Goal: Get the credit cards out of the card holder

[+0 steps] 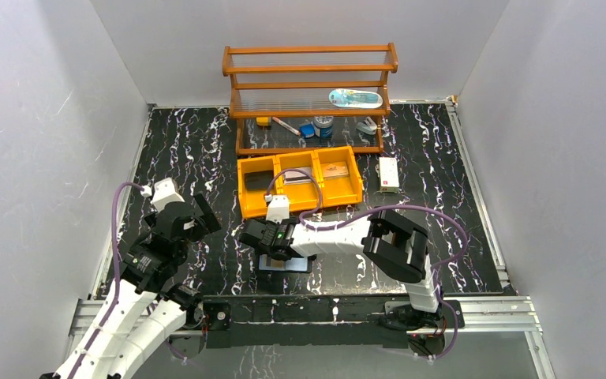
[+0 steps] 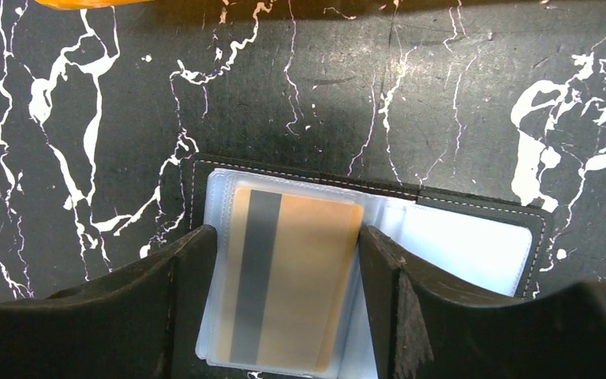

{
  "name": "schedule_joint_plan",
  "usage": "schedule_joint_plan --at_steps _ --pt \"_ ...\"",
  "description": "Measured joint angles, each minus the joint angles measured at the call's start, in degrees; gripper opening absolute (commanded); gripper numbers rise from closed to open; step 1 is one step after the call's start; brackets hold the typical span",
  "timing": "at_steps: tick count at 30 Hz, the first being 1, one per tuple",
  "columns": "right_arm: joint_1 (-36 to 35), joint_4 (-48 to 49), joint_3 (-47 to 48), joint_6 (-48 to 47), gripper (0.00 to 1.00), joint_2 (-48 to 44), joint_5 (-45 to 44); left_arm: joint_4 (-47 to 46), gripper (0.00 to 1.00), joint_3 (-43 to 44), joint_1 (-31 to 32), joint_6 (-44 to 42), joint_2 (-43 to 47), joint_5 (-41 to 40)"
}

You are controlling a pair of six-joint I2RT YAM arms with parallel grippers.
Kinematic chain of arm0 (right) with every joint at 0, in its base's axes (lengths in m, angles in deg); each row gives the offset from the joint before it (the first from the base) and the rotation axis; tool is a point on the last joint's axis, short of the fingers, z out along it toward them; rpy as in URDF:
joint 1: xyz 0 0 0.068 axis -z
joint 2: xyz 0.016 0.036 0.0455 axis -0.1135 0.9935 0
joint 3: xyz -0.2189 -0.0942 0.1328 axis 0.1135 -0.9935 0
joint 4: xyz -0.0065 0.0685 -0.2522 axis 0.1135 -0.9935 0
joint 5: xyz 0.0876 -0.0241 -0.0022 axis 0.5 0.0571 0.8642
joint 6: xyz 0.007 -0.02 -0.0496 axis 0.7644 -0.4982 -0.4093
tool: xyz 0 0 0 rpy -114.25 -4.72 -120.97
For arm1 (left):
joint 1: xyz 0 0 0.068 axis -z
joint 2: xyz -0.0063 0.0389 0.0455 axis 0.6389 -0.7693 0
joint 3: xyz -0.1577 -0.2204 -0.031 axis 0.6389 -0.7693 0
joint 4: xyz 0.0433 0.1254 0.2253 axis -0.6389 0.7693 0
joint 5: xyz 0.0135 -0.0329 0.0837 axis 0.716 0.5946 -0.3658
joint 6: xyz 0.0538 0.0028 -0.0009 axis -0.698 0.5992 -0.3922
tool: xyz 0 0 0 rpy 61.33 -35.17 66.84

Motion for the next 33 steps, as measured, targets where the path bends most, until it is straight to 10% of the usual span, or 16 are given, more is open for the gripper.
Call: schedule_joint_plan --at_steps 15,33 --pt "1.36 12.15 -10.99 1.97 0.61 -6.29 2.21 -0.44 0.98 -0.09 0.00 -0.48 -0.28 1.53" --pt "5.51 24.98 -20.98 4.02 0.63 -12.02 12.20 -8.33 0.93 -2.03 0.02 -6.60 -8.57 21.55"
